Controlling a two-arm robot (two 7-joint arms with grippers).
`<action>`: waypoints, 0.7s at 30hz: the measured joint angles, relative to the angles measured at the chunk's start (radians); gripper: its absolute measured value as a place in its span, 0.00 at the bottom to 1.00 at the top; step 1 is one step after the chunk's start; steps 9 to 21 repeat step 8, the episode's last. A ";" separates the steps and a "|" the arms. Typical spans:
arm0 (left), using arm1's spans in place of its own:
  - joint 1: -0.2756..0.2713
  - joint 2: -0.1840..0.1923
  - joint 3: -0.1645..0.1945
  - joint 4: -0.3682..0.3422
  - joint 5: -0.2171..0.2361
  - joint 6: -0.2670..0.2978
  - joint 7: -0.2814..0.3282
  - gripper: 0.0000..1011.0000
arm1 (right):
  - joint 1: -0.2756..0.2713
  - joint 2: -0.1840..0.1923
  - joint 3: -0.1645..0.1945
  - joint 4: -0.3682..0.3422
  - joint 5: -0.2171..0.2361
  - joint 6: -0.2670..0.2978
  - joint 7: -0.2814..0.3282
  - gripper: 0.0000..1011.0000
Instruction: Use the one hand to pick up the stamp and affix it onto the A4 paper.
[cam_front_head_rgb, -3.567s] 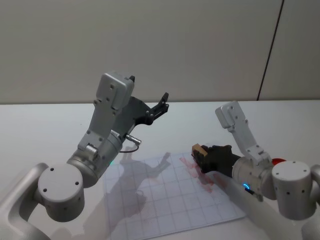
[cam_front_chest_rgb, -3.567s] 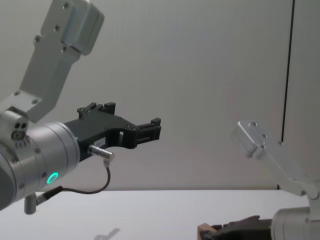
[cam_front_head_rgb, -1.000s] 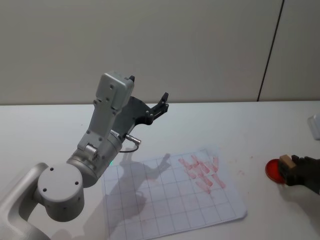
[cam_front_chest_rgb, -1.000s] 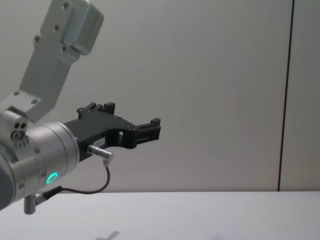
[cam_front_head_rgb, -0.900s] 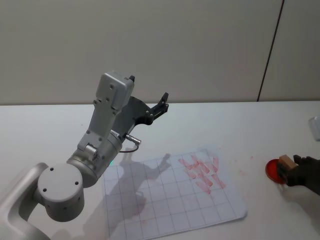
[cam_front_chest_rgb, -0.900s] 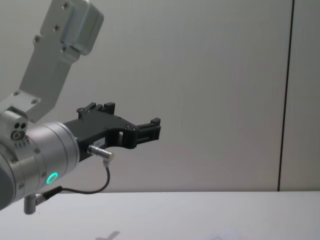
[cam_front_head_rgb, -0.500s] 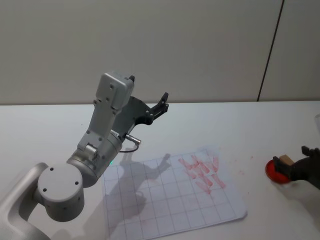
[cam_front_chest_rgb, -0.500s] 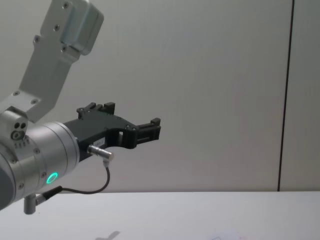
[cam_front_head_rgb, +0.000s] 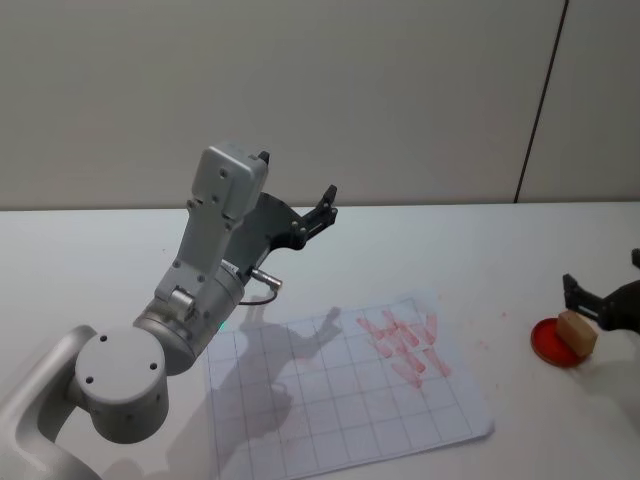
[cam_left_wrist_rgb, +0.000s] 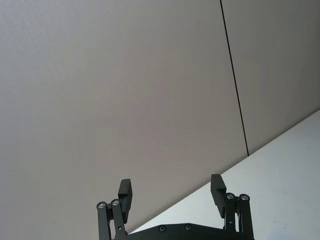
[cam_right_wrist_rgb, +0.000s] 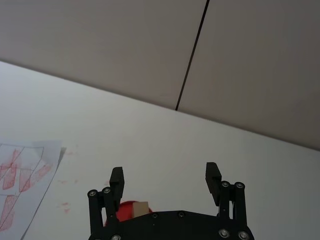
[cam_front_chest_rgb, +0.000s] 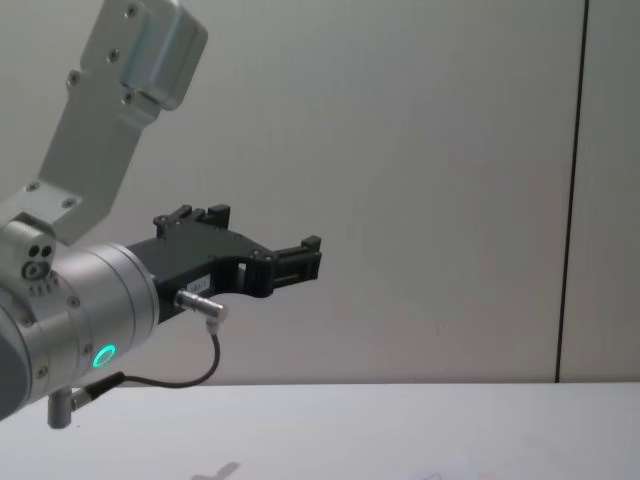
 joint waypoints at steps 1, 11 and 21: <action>0.000 0.000 0.000 0.000 0.000 0.000 0.000 0.99 | -0.004 0.003 0.003 -0.004 0.000 -0.009 -0.002 0.99; 0.000 0.000 0.000 0.000 0.000 0.000 0.000 0.99 | -0.038 0.026 0.029 -0.039 0.003 -0.118 -0.023 0.99; 0.000 0.000 0.000 0.000 0.000 0.000 0.000 0.99 | -0.038 0.026 0.029 -0.039 0.003 -0.118 -0.023 0.99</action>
